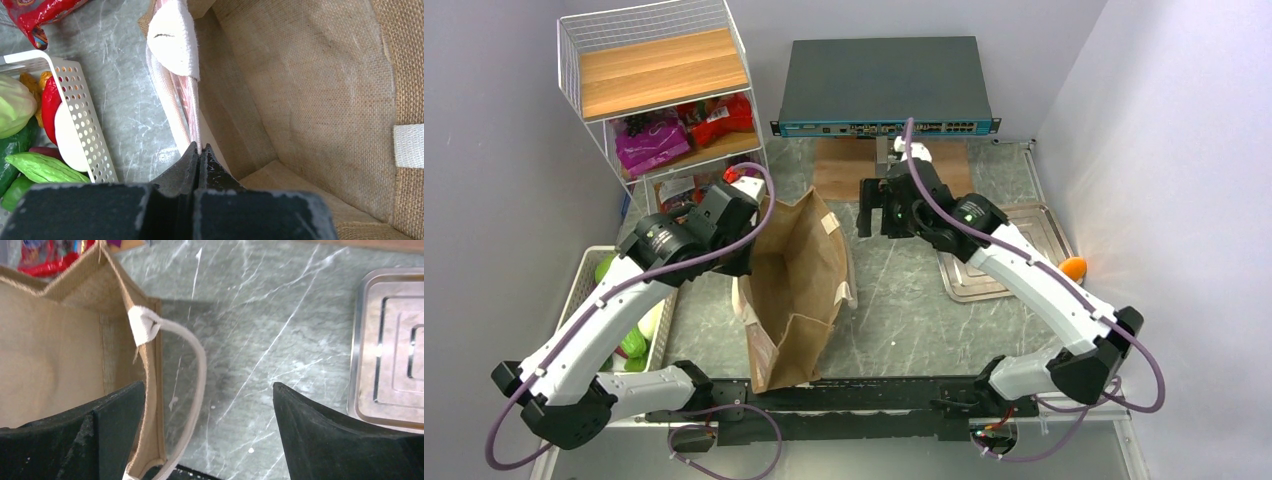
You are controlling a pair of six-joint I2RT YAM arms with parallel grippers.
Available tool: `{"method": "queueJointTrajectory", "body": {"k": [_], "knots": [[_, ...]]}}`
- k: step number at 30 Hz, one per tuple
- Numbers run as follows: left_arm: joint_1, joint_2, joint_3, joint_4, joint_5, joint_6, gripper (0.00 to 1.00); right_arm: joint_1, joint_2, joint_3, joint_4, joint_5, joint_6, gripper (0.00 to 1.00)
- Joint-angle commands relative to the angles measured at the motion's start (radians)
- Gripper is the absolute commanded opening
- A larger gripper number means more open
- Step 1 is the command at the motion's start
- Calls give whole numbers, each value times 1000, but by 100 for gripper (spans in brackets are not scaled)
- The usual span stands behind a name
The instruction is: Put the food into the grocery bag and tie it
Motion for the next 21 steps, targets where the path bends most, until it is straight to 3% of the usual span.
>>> {"method": "queueJointTrajectory", "body": {"k": [1,4,12,21], "knots": [[-3,16,51,46,-9,17,0,-22,-98,-45,100,136,-2,100],[-3,38,102,36,-3,21,0,-107,-115,-44,113,85,-37,100],[0,115,230,-6,-17,19,0,-277,-10,59,-82,58,-99,100],[6,156,241,-29,-25,-27,0,-417,33,7,-54,-51,-61,100]]}}
